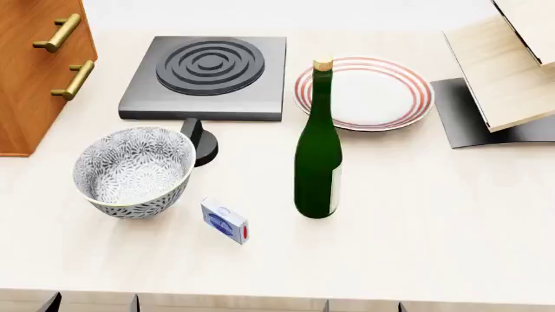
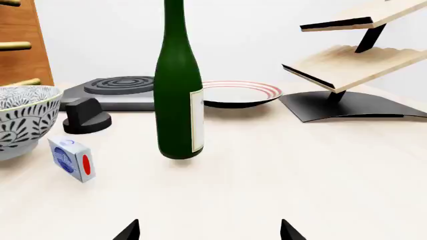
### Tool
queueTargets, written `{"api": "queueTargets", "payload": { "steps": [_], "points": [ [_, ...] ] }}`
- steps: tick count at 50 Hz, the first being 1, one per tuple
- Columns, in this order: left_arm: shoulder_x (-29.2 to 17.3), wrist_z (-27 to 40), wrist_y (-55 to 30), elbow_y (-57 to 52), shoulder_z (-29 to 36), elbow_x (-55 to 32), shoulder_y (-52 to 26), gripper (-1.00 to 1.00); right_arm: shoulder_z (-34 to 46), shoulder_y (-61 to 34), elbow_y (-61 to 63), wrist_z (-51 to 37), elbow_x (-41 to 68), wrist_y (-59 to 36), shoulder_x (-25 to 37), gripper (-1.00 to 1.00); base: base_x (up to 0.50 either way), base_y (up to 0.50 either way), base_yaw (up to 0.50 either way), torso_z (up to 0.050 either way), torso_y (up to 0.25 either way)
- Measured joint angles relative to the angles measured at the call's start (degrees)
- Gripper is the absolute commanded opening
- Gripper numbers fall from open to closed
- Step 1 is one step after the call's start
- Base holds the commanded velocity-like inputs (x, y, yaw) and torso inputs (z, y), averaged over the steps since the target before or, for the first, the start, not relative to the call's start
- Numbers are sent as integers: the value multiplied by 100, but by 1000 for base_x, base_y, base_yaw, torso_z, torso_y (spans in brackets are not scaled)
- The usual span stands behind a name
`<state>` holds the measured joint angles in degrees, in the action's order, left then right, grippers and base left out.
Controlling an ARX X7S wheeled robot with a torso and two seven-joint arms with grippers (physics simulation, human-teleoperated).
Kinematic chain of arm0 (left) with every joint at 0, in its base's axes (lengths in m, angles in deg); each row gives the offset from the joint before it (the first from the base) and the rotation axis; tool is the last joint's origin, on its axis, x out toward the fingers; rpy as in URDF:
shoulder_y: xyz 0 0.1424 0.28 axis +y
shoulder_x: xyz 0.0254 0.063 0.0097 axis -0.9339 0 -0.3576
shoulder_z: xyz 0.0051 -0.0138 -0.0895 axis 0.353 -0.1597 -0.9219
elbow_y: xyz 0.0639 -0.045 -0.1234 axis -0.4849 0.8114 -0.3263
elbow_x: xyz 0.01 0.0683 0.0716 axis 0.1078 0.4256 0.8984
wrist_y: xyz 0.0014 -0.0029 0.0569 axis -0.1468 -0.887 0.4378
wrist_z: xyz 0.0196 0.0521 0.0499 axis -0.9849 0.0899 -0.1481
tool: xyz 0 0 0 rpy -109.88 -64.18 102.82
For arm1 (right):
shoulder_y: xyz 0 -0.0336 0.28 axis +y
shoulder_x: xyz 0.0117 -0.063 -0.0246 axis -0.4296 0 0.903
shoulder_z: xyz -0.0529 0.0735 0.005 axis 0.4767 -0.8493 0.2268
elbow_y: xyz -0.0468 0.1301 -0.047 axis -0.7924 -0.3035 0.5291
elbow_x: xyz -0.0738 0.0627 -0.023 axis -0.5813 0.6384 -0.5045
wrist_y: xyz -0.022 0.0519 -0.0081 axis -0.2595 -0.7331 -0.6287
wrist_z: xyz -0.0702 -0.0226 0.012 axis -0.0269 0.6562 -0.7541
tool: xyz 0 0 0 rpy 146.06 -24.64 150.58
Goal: Put the bowl on the top of the cabinet.
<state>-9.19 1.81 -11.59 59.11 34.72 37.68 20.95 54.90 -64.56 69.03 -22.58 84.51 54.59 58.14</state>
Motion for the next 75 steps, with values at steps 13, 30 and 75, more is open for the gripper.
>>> {"api": "queueTargets", "payload": {
  "steps": [13, 30, 75],
  "points": [
    [-149, 249, -15, 46, 175, -112, -17, 100, 187, -93, -243, -293, 8, 42, 151, 100, 0, 0, 0, 0, 0],
    [-355, 668, -787, -1149, 347, -152, 46, 100, 299, -69, 960, -518, 211, -878, 429, 100, 0, 0, 0, 0, 0],
    [-693, 1220, -2439, -3069, 730, -209, -408, 100, 380, -430, 3544, -881, 483, -2636, 932, 100, 0, 113, 0, 0, 0]
  ]
}}
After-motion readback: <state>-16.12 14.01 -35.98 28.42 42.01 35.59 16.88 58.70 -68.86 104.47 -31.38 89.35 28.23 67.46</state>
